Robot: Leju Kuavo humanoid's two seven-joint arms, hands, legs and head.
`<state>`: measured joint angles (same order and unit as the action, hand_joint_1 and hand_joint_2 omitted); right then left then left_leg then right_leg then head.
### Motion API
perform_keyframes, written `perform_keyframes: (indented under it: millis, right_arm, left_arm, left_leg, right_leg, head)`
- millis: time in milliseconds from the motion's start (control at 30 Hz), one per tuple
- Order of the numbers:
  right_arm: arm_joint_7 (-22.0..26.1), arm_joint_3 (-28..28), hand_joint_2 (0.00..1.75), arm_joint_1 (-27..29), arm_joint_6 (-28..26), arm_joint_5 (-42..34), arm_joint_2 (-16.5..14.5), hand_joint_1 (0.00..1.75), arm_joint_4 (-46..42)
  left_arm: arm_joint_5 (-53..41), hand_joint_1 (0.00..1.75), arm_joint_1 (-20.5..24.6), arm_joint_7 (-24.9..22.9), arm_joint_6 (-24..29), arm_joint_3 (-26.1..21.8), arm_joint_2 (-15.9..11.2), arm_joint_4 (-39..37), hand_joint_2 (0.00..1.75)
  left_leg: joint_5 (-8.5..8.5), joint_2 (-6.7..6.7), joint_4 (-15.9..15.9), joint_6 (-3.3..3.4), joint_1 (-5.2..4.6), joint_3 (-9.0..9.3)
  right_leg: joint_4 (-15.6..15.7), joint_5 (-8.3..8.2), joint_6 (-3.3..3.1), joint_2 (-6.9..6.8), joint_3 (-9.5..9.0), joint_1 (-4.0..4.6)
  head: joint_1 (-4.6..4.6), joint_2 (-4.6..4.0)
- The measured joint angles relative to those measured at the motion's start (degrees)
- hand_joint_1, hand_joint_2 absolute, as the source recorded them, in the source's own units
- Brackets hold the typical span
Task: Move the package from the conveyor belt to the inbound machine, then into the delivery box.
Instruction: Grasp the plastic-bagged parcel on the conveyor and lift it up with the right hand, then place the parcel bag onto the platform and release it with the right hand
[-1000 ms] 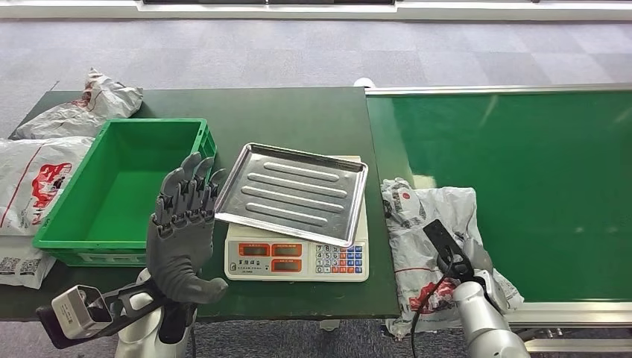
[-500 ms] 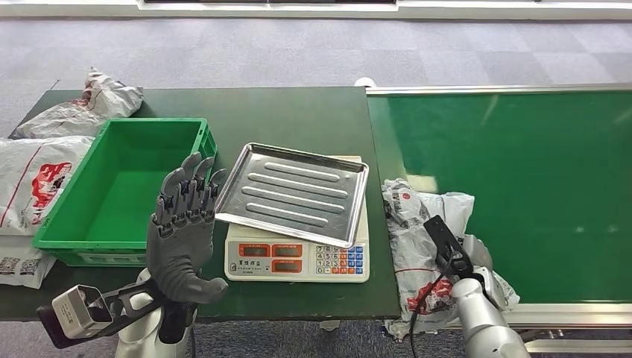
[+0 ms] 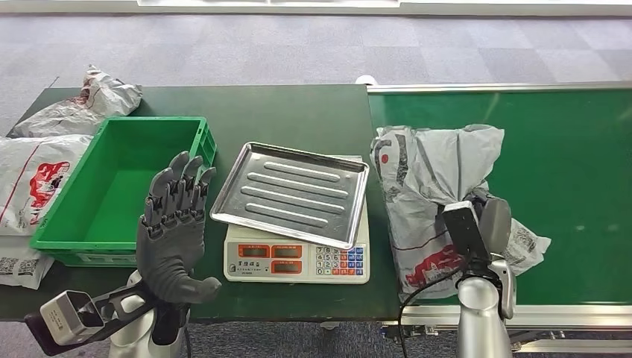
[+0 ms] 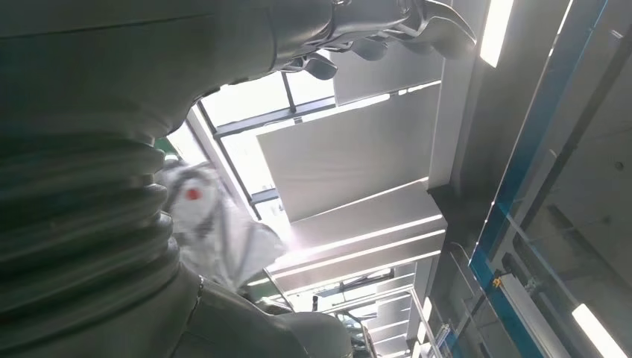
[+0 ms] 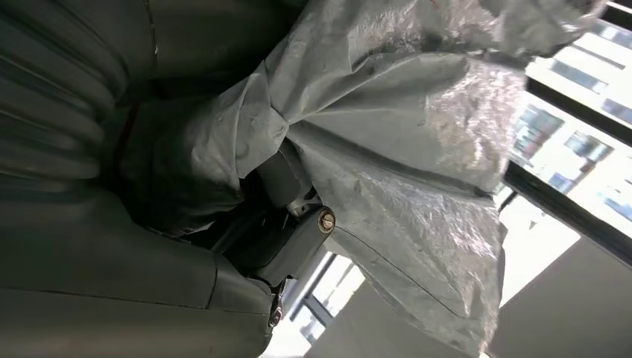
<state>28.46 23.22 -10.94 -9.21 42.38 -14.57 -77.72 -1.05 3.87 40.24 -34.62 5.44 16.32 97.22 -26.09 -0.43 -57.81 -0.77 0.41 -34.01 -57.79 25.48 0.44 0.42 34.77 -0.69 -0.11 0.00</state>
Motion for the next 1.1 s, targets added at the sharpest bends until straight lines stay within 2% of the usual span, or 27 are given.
perform_keyframes:
  millis: [300,500,633,700,833,1100]
  right_arm:
    - [1.35,-2.75,1.75,5.18,-5.33,-3.22,-2.76,1.75,-16.75]
    - [1.43,-2.83,1.75,6.65,-6.63,-3.76,-3.4,1.75,-21.11]
    - [2.98,-2.96,1.75,6.79,-10.1,-6.12,-3.65,1.75,-22.78]
    - [3.63,-3.92,1.75,6.6,-9.76,-6.43,-3.71,1.75,-23.09]
    - [3.82,-10.95,1.75,4.01,-7.73,-5.42,-3.71,1.75,-19.98]
    - [1.8,-26.07,1.75,-7.07,-11.55,-6.81,-4.1,1.75,-5.81]
  left_arm:
    - [-0.08,0.0,0.01,0.0,0.52,0.0,0.05,0.01,1.75]
    - [-0.17,0.0,0.01,0.0,0.69,0.0,0.07,0.0,1.75]
    - [-0.16,0.0,0.03,-0.03,0.69,0.01,0.07,-0.05,1.75]
    - [-0.09,0.0,0.19,-0.04,0.65,0.08,0.07,-0.25,1.75]
    - [0.49,0.0,1.72,-0.04,0.58,0.97,0.13,-1.56,1.75]
    - [1.95,0.0,4.45,-0.06,1.46,3.98,0.24,-4.25,1.75]
  left_leg:
    - [-0.07,-0.01,-0.01,0.11,-0.02,0.0]
    - [-0.07,-0.01,-0.01,0.12,-0.03,0.01]
    - [-0.07,-0.01,-0.01,0.11,-0.03,0.0]
    - [-0.08,0.02,0.0,0.11,-0.03,-0.02]
    - [-0.05,0.09,0.0,0.08,-0.02,0.01]
    - [0.11,0.04,0.0,-0.01,-0.01,0.05]
  right_leg:
    - [0.0,0.02,0.06,-0.03,-0.02,-0.16]
    - [0.0,0.02,0.06,-0.02,-0.02,-0.15]
    - [0.0,0.02,0.06,-0.01,-0.02,-0.14]
    - [0.0,0.02,0.06,0.02,-0.03,-0.14]
    - [0.0,0.0,0.05,0.1,-0.03,-0.1]
    - [-0.03,-0.1,0.02,0.1,-0.04,-0.04]
  head:
    - [0.0,0.0]
    - [0.0,0.0]
    - [0.0,0.0]
    - [-0.01,0.0]
    - [-0.01,0.0]
    - [-0.01,0.0]
